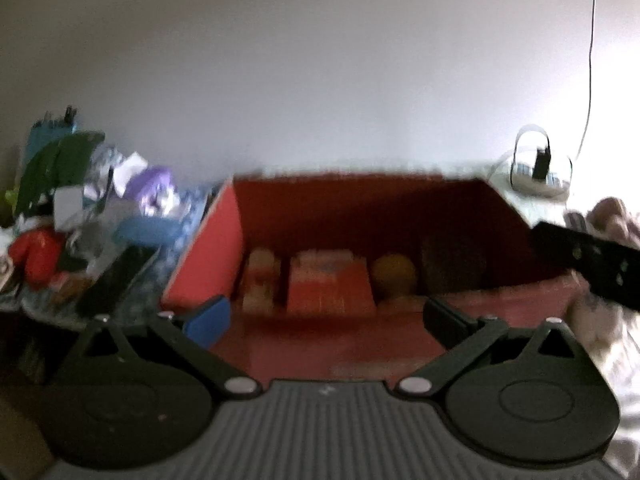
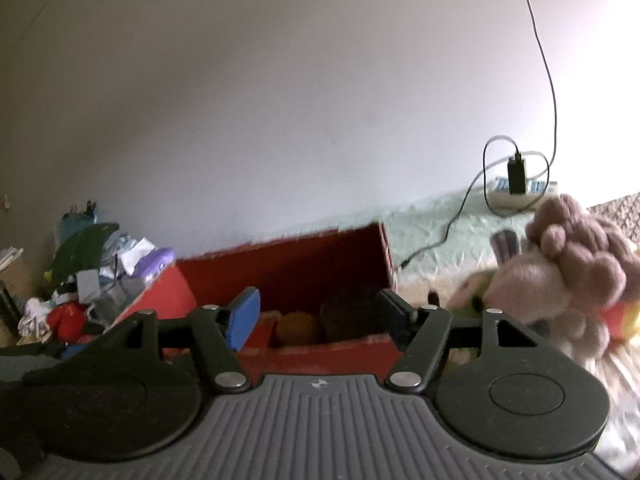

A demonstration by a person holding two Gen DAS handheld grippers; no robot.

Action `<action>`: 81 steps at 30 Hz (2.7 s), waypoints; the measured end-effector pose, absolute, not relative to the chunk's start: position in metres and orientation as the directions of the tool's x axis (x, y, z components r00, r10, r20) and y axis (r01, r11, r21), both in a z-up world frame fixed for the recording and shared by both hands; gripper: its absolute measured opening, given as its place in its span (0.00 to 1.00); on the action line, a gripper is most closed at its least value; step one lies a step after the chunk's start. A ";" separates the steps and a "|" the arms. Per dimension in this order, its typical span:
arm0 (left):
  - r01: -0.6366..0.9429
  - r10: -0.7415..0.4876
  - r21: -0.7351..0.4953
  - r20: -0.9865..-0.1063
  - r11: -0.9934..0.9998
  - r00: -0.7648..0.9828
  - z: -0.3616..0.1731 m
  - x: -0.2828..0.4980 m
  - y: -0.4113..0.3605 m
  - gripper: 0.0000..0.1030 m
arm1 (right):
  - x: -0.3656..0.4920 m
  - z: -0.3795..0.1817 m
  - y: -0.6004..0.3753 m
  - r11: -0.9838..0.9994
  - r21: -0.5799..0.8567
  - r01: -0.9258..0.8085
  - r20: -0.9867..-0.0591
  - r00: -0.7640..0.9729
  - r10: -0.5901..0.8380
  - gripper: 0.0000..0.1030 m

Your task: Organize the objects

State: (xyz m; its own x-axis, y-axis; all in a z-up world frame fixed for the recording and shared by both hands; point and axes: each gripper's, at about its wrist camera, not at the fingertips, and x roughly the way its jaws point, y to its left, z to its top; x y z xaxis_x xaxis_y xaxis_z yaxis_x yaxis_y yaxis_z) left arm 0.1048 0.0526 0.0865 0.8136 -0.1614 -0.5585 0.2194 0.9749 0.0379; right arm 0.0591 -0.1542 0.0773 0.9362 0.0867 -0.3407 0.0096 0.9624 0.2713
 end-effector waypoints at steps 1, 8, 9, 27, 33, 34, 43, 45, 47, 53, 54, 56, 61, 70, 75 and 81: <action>0.206 -0.137 0.051 -0.586 0.977 0.799 0.083 0.100 0.052 1.00 | 0.058 0.075 -0.153 0.962 0.273 0.011 -0.358 0.929 0.091 0.67; 0.164 -0.064 0.078 -0.695 0.983 0.716 0.042 0.084 0.054 1.00 | 0.048 0.058 -0.146 0.956 0.294 0.006 -0.445 0.886 0.131 0.67; 0.154 -0.052 0.083 -0.703 0.985 0.710 0.039 0.084 0.054 0.99 | 0.047 0.057 -0.145 0.959 0.283 0.010 -0.449 0.885 0.123 0.67; 0.146 -0.033 0.103 -0.699 0.984 0.715 0.049 0.074 0.047 0.99 | 0.032 0.064 -0.150 0.963 0.270 -0.018 -0.440 0.887 0.140 0.70; 0.145 -0.026 0.136 -0.635 0.980 0.772 0.074 0.074 0.042 1.00 | 0.030 0.080 -0.151 0.966 0.258 -0.029 -0.386 0.913 0.130 0.71; 0.145 -0.026 0.140 -0.628 0.980 0.778 0.077 0.075 0.041 1.00 | 0.031 0.082 -0.152 0.966 0.258 -0.030 -0.379 0.916 0.130 0.71; 0.112 -0.002 0.149 -0.596 0.983 0.803 0.095 0.097 0.041 1.00 | 0.048 0.094 -0.148 0.972 0.231 -0.049 -0.317 0.941 0.122 0.76; 0.099 0.011 0.152 -0.594 0.983 0.805 0.098 0.106 0.043 1.00 | 0.054 0.095 -0.147 0.975 0.220 -0.043 -0.314 0.943 0.113 0.76; 0.089 0.025 0.161 -0.596 0.983 0.803 0.099 0.114 0.044 1.00 | 0.062 0.096 -0.146 0.976 0.214 -0.041 -0.323 0.940 0.111 0.76; 0.089 0.036 0.173 -0.613 0.981 0.789 0.102 0.131 0.045 1.00 | 0.081 0.096 -0.147 0.965 0.260 -0.040 -0.367 0.920 0.137 0.77; 0.091 0.033 0.170 -0.615 0.981 0.788 0.102 0.132 0.045 1.00 | 0.084 0.096 -0.147 0.964 0.263 -0.036 -0.376 0.917 0.136 0.78; 0.091 0.032 0.166 -0.619 0.982 0.785 0.102 0.135 0.045 1.00 | 0.090 0.095 -0.146 0.966 0.259 -0.021 -0.399 0.908 0.126 0.79; 0.094 0.031 0.165 -0.627 0.982 0.778 0.099 0.142 0.043 1.00 | 0.099 0.091 -0.141 0.974 0.227 0.016 -0.451 0.888 0.091 0.87; 0.094 0.010 0.131 -0.630 0.987 0.776 0.093 0.155 0.046 1.00 | 0.118 0.087 -0.145 0.973 0.226 0.041 -0.473 0.878 0.073 0.90; 0.109 -0.006 0.128 -0.621 0.986 0.784 0.091 0.160 0.046 1.00 | 0.126 0.083 -0.142 0.979 0.200 0.032 -0.481 0.874 0.069 0.90; 0.135 -0.054 0.085 -0.619 0.987 0.784 0.090 0.166 0.052 0.98 | 0.131 0.079 -0.141 0.982 0.185 0.032 -0.482 0.874 0.062 0.90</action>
State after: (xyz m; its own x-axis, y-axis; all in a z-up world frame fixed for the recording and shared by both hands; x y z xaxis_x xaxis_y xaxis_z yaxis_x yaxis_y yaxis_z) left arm 0.1660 0.0517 0.0901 0.7836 -0.0542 -0.6189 0.1354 0.9871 0.0849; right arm 0.1309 -0.1406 0.0795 0.8738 0.0621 -0.4823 0.0323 0.9822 0.1849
